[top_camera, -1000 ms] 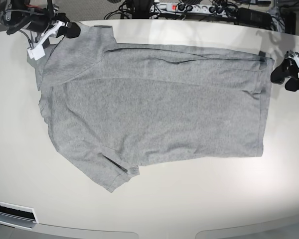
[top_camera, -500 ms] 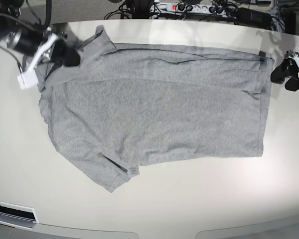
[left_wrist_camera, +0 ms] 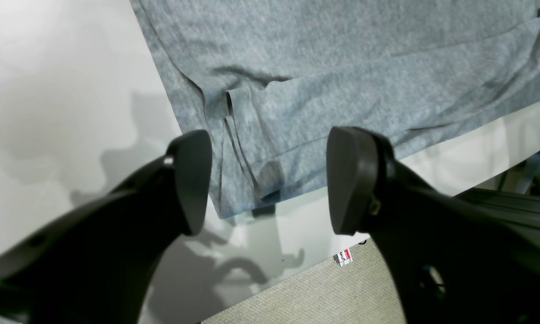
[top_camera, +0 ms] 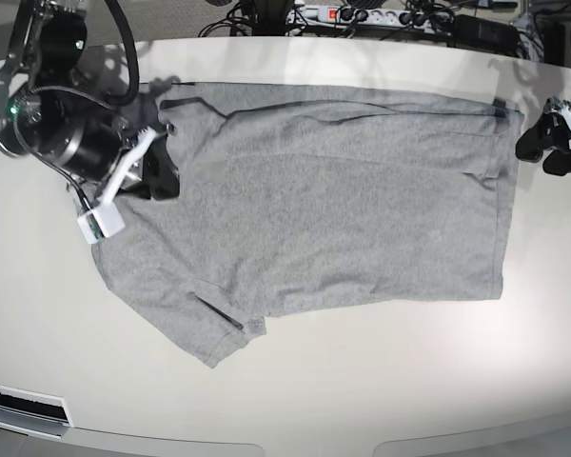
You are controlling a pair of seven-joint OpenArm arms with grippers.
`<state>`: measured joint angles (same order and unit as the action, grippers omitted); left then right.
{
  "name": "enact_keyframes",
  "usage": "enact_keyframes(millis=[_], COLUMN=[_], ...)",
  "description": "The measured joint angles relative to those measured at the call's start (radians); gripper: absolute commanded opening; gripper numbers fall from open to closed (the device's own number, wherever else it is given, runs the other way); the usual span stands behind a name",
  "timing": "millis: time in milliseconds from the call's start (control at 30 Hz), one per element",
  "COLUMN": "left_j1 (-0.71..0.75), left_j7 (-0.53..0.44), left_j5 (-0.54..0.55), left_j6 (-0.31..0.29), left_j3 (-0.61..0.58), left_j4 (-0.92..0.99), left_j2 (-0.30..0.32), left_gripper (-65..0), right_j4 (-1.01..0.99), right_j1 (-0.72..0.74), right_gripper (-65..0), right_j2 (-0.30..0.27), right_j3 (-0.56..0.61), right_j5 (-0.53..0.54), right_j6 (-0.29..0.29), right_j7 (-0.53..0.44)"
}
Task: Layout the t-shirt on the table in an organized manner, then fold the t-shirt properly
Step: 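Move the right gripper to the sleeve and grasp it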
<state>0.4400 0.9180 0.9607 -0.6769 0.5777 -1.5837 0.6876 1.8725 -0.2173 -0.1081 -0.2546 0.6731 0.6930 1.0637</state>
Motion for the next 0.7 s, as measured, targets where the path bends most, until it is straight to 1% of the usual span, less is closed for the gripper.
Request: enact_keyframes(millis=[133,167,233,267,333,367,467,500,533,600,700], left_j1=[0.0,0.0,0.0,0.0,0.0,0.0,0.0,0.0,0.0,0.0,0.0], left_j7=[0.018,0.018,0.018,0.018,0.018,0.018,0.018,0.018,0.018,0.018,0.018], left_j5=[0.0,0.0,0.0,0.0,0.0,0.0,0.0,0.0,0.0,0.0,0.0], left_j6=[0.0,0.0,0.0,0.0,0.0,0.0,0.0,0.0,0.0,0.0,0.0], left_j3=[0.0,0.0,0.0,0.0,0.0,0.0,0.0,0.0,0.0,0.0,0.0], left_j4=[0.0,0.0,0.0,0.0,0.0,0.0,0.0,0.0,0.0,0.0,0.0], left_j2=[0.0,0.0,0.0,0.0,0.0,0.0,0.0,0.0,0.0,0.0,0.0], left_gripper=[-24.5,-24.5,-24.5,-24.5,-24.5,-24.5,-24.5,-24.5,-24.5,-24.5,-24.5], right_j4=[0.0,-0.003,-0.018,-0.027,-0.043,-0.047,-0.047,-0.047,-0.047,-0.047,-0.047], right_j1=[0.032,0.042,0.065,0.076,0.095,0.101,0.113,0.117,0.122,0.134,0.161], right_gripper=[-65.0,-65.0,-65.0,-65.0,-64.6,-58.0,-35.4,-30.4,-27.9,-27.5,-27.5], right_j2=[0.0,0.0,0.002,0.003,0.003,0.003,0.003,0.003,0.003,0.003,0.0], right_j3=[0.022,0.022,0.022,0.022,0.022,0.022,0.022,0.022,0.022,0.022,0.021], right_j5=[-0.095,-0.126,-0.207,-0.24,-0.273,-0.274,-0.274,-0.274,-0.274,-0.297,-0.326], right_j6=[0.0,-0.011,-0.091,-0.135,-0.182,-0.189,-0.196,-0.196,-0.196,-0.196,-0.223], right_j7=[-0.069,-0.096,-0.139,-0.144,-0.147,-0.147,-0.151,-0.153,-0.152,-0.146,-0.078])
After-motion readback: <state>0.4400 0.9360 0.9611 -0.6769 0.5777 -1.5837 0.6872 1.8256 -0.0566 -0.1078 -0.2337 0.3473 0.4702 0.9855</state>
